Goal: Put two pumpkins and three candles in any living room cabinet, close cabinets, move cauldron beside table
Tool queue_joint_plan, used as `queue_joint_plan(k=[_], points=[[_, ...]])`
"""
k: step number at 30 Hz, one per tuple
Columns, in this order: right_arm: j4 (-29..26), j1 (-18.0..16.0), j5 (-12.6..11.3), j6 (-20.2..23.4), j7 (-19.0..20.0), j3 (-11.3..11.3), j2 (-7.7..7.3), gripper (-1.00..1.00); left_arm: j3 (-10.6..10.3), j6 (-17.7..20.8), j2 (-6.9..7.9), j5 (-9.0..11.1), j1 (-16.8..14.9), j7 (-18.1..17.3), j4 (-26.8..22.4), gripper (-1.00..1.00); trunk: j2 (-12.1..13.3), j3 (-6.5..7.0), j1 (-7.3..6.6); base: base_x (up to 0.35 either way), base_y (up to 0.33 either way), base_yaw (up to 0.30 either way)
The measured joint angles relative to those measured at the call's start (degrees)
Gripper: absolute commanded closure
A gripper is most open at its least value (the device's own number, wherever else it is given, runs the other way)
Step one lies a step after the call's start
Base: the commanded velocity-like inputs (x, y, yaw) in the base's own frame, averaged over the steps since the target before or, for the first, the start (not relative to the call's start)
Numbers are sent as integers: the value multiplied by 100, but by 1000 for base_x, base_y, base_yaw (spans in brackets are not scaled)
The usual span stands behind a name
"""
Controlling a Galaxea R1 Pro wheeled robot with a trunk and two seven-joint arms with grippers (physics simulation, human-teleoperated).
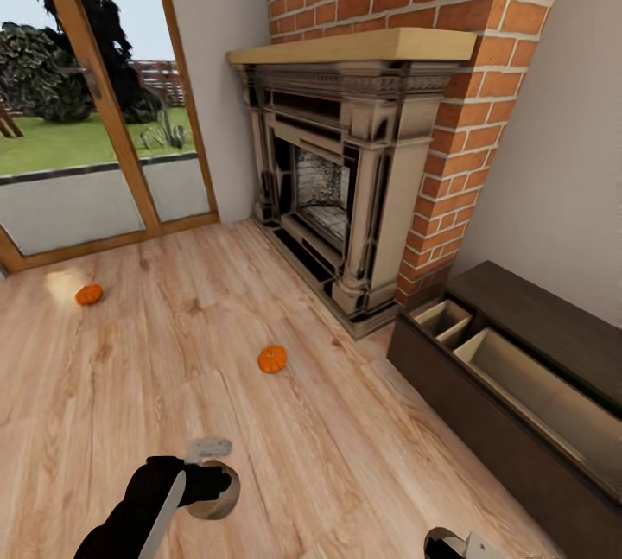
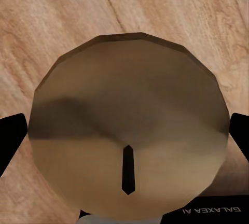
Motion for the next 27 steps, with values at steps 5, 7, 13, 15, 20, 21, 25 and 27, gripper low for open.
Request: queue_joint_plan(k=[5, 7, 13, 15, 20, 21, 25, 27], points=[[1, 0, 0, 0, 0, -1, -2, 100, 0, 0, 0, -1, 0, 0, 0, 100, 0, 0, 0, 146, 164, -281], [1, 0, 0, 0, 0, -1, -6, 100, 0, 0, 0, 0, -1, 0, 0, 100, 0, 0, 0, 135, 100, -281], [1, 0, -1, 0, 0, 0, -9, 100, 0, 0, 0, 1, 1, 0, 0, 100, 0, 0, 0, 90, 27, -281], [1, 0, -2, 0, 0, 0, -9, 100, 0, 0, 0, 1, 1, -3, 0, 100, 0, 0, 0, 26, 4, -281], [1, 0, -2, 0, 0, -1, -13, 100, 0, 0, 0, 1, 0, -1, 0, 100, 0, 0, 0, 6, 1, -281], [1, 0, -3, 0, 0, 0, -15, 100, 0, 0, 0, 1, 0, -1, 0, 100, 0, 0, 0, 1, 0, -281], [1, 0, -4, 0, 0, 0, -17, 100, 7, -3, 0, 7, 1, 0, 0, 100, 0, 0, 0, 0, 0, -281], [1, 0, -3, 0, 0, -1, -20, 100, 8, -3, 0, 8, 1, 0, 0, 100, 0, 0, 0, 0, 0, -281]])
